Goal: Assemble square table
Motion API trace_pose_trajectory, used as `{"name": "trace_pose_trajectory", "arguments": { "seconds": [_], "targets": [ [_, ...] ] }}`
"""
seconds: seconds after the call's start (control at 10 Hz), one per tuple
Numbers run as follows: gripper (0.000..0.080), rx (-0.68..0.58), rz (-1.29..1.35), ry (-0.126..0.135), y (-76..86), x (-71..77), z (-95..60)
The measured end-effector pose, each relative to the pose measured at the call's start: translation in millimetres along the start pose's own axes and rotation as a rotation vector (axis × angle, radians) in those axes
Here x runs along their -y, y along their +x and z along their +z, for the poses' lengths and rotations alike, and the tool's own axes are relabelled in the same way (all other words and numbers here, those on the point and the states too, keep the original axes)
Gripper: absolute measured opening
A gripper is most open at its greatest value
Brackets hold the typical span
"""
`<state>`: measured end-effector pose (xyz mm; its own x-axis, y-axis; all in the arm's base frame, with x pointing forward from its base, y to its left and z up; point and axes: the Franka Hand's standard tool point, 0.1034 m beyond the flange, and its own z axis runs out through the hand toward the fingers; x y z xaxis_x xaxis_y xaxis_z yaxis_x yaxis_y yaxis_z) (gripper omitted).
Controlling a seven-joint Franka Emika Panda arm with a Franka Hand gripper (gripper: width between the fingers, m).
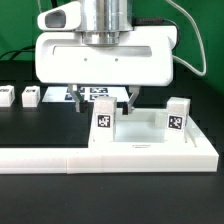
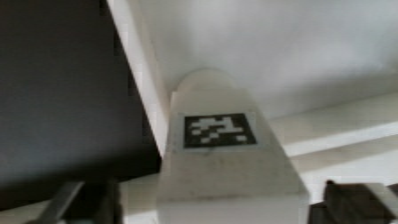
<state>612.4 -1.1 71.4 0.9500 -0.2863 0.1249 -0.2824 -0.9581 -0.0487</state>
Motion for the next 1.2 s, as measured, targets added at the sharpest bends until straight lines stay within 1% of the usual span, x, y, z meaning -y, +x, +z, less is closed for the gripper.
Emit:
{"name": "trace_pose_trajectory", "arguments": {
  "seconds": [0.1, 0.2, 0.5, 0.7, 0.8, 1.1, 1.2],
  "targets": [
    [0.0388, 0.000, 0.000, 0.000, 0.0, 0.0, 0.0],
    [0.0288, 0.000, 0.000, 0.000, 0.0, -0.1, 0.0],
    [0.0289, 0.000, 0.029, 0.000, 0.0, -0.2, 0.0],
    [0.0289, 0.000, 0.205, 0.002, 0.0, 0.4, 0.0],
    [0.0289, 0.000, 0.325, 0.002, -0.7, 2.6, 0.0],
    [0.0291, -0.001, 0.658, -0.002, -1.5, 2.6, -0.1],
    [0.0291, -0.005, 0.716, 0.000, -1.6, 2.0, 0.0]
  ]
}}
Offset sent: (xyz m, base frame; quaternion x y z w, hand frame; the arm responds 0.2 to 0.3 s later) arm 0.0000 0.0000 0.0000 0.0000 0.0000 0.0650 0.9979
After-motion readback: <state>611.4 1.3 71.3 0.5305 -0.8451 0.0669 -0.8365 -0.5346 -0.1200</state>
